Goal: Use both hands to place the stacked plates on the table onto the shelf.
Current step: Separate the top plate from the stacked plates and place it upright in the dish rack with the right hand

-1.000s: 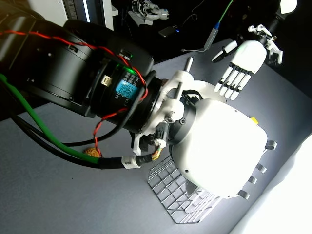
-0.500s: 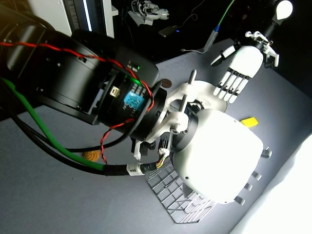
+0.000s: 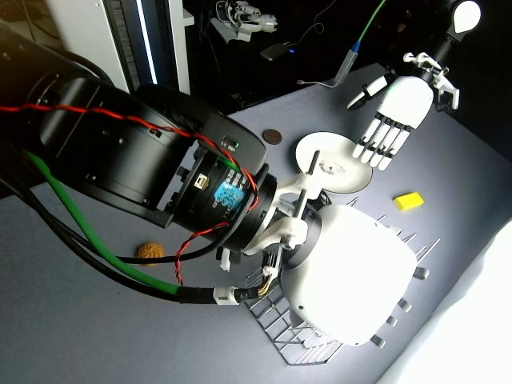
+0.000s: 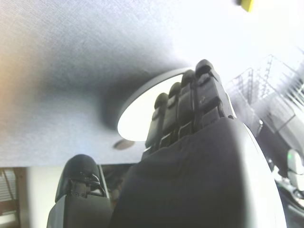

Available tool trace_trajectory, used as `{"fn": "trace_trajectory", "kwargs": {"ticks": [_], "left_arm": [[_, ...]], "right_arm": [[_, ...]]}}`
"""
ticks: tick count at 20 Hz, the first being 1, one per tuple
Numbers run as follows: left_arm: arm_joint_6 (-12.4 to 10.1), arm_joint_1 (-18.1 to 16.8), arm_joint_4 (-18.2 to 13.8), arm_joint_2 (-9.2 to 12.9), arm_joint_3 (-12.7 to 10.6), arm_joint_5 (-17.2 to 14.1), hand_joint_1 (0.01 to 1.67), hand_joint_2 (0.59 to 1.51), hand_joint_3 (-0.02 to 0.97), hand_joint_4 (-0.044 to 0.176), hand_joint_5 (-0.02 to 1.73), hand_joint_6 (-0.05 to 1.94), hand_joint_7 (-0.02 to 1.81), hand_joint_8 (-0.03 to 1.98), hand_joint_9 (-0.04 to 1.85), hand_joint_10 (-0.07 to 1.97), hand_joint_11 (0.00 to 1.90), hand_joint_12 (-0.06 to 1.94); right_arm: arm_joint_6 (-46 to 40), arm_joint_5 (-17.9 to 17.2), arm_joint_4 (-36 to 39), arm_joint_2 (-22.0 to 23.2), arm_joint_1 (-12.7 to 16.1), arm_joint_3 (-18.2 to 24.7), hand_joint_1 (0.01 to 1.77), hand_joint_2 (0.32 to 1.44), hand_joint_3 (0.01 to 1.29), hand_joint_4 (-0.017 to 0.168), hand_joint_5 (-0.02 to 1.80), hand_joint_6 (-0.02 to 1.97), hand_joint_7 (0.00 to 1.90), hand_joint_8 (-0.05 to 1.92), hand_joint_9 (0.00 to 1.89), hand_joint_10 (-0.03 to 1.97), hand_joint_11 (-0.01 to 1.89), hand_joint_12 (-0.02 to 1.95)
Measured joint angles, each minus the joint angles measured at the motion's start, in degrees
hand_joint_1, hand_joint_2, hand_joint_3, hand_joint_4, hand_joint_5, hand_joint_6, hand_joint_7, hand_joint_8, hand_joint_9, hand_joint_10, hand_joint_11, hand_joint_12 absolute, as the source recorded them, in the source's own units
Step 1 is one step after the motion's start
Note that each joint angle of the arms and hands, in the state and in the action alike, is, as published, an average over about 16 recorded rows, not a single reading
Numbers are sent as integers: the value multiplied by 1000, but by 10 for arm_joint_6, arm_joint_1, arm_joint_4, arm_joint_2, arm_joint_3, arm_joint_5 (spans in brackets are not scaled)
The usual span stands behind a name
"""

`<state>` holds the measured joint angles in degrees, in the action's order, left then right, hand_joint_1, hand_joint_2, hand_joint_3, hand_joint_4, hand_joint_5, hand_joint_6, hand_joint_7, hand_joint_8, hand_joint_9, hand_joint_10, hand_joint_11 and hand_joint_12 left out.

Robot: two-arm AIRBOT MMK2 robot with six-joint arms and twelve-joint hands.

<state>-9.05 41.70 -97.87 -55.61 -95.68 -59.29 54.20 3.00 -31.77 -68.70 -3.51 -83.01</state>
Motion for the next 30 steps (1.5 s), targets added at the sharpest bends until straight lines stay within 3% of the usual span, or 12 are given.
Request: {"fn": "trace_trajectory", "kwargs": {"ticks": [12, 26, 30], "left_arm": [[1, 5, 1, 0, -2, 2, 14, 1104, 20, -2, 20, 8, 17, -9, 5, 0, 16, -11], [0, 1, 0, 0, -4, 2, 14, 1098, 14, -2, 19, 8, 19, -9, 18, 11, 16, -11], [-1, 0, 0, 1, -4, 2, 14, 1097, 14, -1, 19, 8, 19, -9, 20, 11, 16, -11]], "right_arm": [[-22, -24, -3, -15, -32, -24, 1228, 1003, 16, -1, 942, 934, 1071, 825, 1282, 30, 847, 1096], [-26, -40, -6, -16, -43, -12, 1181, 1046, 16, -7, 932, 933, 1098, 598, 1278, 31, 868, 1140], [-26, -34, -7, -14, -39, -7, 1080, 1061, 16, -6, 872, 720, 1063, 449, 1220, 22, 816, 1153]]}}
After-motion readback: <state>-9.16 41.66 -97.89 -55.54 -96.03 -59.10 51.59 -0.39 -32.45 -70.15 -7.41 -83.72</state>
